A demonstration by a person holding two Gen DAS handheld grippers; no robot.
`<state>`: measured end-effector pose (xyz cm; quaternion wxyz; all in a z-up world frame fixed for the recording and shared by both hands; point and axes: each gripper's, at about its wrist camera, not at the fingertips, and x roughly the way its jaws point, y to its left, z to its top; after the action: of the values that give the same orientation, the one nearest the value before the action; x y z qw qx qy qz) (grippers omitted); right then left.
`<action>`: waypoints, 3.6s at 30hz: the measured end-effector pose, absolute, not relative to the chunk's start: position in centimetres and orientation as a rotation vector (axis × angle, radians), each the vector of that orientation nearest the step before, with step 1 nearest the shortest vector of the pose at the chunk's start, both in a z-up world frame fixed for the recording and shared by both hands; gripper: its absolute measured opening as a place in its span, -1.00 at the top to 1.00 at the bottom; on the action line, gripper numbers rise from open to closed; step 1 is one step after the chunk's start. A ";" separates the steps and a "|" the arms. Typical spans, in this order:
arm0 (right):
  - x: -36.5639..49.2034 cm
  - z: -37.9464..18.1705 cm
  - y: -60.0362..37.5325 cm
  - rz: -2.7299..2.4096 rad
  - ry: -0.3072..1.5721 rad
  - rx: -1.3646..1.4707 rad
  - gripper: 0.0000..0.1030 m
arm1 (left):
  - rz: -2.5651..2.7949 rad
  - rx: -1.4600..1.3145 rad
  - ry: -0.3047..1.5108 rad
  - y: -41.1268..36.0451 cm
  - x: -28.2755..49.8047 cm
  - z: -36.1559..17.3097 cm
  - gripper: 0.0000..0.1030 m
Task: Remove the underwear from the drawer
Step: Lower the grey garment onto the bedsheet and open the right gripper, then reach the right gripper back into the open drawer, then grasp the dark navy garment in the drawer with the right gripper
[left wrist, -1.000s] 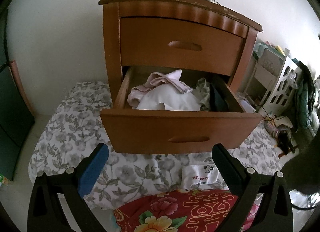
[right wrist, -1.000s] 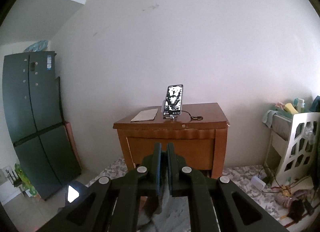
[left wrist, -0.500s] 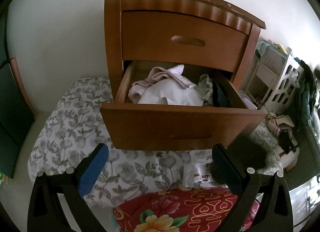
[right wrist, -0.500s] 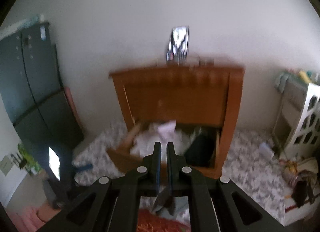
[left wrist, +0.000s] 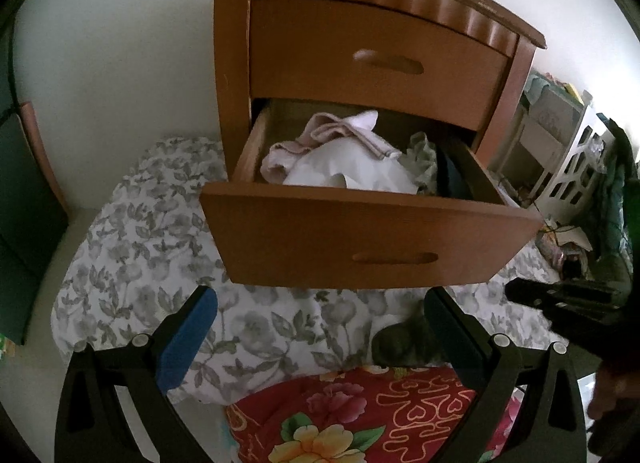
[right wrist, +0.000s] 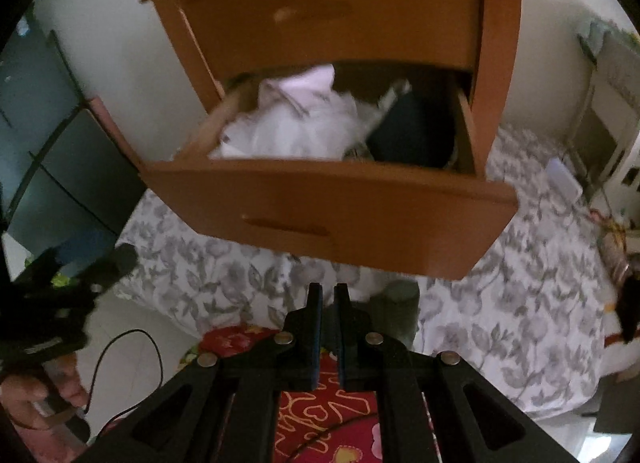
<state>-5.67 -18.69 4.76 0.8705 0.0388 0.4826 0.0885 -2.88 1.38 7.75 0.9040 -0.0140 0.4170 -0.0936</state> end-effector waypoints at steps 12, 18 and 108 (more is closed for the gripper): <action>-4.0 1.1 -19.6 0.112 1.080 0.083 -0.24 | -0.147 -0.040 0.930 1.6 -1.3 5.1 -0.99; -3.2 -0.3 -19.7 0.096 1.109 0.072 -0.61 | -0.130 -0.041 0.961 1.4 -0.5 3.9 -0.99; 12.6 3.8 -20.8 -0.119 1.226 -0.183 -0.07 | -0.121 -0.155 0.956 5.3 3.5 0.8 -0.99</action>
<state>12.56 -20.81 3.79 0.8123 -0.0857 0.5742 -0.0556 3.45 5.28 0.80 0.8833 -0.0744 0.4593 -0.0581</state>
